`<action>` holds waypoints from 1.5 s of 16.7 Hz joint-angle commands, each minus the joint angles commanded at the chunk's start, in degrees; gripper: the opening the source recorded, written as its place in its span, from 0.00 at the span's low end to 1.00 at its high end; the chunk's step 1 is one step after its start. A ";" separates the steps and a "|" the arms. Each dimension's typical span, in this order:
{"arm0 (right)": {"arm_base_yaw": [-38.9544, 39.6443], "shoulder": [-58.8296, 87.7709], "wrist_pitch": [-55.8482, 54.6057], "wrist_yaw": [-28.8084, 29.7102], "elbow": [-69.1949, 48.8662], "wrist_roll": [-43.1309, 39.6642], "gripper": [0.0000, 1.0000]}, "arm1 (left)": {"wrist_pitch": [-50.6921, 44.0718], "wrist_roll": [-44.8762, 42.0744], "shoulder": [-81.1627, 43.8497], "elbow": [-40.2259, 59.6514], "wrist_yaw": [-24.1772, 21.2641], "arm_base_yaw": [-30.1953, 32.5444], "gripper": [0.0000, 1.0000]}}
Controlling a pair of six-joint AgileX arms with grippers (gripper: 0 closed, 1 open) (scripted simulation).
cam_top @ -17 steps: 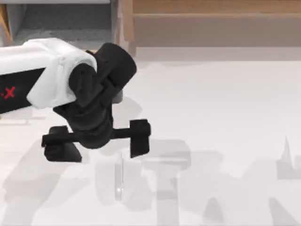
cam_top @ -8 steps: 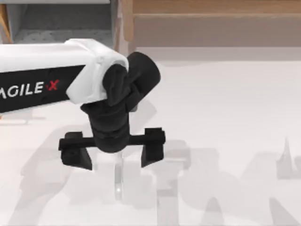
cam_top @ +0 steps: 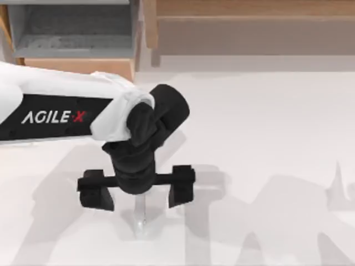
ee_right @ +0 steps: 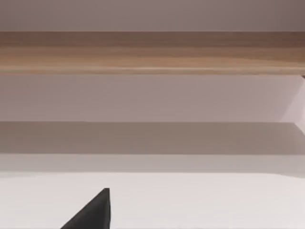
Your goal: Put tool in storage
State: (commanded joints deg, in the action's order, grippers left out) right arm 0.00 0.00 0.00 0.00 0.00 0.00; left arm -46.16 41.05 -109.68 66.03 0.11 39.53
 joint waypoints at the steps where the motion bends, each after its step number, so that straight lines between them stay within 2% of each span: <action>1: 0.00 0.00 0.00 0.00 0.00 0.00 1.00 | 0.80 0.00 -0.46 -0.59 0.00 0.00 1.00; 5: 0.00 0.00 0.00 0.00 0.00 0.00 1.00 | 0.99 -0.01 -0.58 -0.75 0.00 0.00 1.00; 18: 0.00 0.00 0.00 0.00 0.00 0.00 1.00 | 0.99 -0.01 -0.58 -0.75 0.00 0.00 0.02; 25: 0.00 0.00 0.00 0.00 0.00 0.00 1.00 | 0.99 -0.01 -0.58 -0.75 0.00 0.00 0.00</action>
State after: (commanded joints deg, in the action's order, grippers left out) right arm 0.00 0.00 0.00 0.00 0.00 0.00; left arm -45.17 41.05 -110.25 65.28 0.11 39.53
